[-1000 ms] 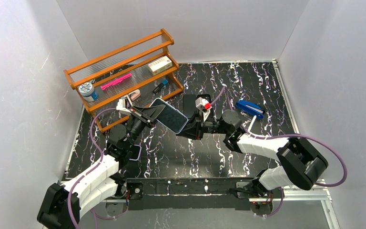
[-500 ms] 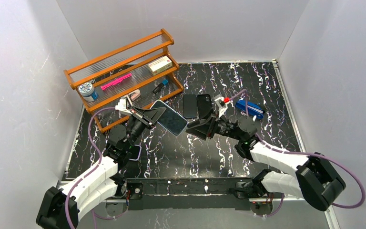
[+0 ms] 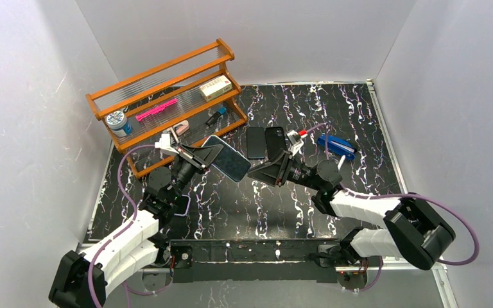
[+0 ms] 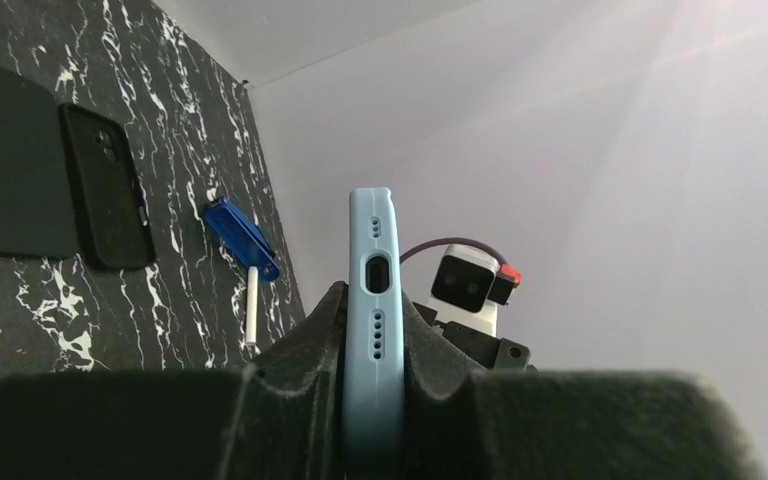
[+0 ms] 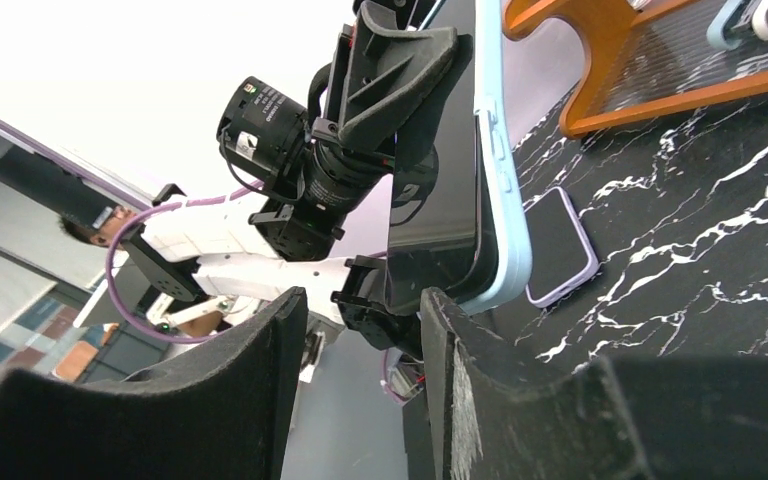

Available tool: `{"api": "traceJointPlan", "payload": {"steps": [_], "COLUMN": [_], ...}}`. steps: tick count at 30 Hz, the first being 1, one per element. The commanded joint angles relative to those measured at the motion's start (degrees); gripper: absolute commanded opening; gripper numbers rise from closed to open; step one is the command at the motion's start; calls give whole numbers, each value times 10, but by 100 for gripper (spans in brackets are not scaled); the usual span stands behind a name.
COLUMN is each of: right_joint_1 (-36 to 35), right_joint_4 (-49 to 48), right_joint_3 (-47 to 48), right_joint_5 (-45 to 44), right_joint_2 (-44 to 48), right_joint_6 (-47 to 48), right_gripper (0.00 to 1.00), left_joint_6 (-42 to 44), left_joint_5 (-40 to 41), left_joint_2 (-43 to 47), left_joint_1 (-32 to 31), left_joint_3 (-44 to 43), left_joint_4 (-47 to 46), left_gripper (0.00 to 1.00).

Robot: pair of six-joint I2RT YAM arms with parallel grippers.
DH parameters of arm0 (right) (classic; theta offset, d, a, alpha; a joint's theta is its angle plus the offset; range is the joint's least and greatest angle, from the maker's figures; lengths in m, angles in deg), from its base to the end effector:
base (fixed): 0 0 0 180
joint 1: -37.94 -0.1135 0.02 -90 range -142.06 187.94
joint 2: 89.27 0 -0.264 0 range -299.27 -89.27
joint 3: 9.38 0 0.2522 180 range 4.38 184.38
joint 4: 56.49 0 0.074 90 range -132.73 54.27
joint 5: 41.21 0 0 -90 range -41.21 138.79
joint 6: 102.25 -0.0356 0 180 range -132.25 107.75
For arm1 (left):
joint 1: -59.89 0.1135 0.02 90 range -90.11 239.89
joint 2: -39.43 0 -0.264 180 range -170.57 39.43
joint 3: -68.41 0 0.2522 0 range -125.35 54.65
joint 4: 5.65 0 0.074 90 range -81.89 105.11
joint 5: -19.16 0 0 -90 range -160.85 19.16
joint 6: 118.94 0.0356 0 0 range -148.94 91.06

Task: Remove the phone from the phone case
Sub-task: Remove the phone case from the phone.

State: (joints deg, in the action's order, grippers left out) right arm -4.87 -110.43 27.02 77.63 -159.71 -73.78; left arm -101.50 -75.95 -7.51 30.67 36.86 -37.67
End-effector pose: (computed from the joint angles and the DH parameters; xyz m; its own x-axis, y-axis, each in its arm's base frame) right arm 0.1640 0.1754 0.2569 -0.6968 0.4042 -0.5926 -0.6619 -0.0439 0.7483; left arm 0.1623 -0.0944 0.2708 -0.4601 -0.8314 -0.3115 0.4063 0.1148 -0.9065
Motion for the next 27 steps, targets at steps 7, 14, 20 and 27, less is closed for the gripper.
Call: {"api": "traceJointPlan", "payload": {"steps": [7, 14, 20, 27], "right_joint_1": [-5, -6, -6, -7], "right_joint_4": [-125, -137, -116, -117], "right_joint_3": [3, -14, -21, -16], "right_joint_5": [-1, -18, -29, -26], "right_joint_2": [-63, -74, -58, -56], "right_joint_6": [-63, -76, -70, -64], "right_gripper": [53, 52, 52, 52], "left_joint_6": [-17, -20, -14, -12], "left_joint_5": [3, 16, 25, 15], "left_joint_2": [17, 32, 33, 30], "left_joint_1": [-2, -3, -2, -2], "left_joint_3": [-20, -17, -18, -25], "left_joint_4": [-43, -48, -49, -50], "left_gripper": [0, 0, 0, 0]}}
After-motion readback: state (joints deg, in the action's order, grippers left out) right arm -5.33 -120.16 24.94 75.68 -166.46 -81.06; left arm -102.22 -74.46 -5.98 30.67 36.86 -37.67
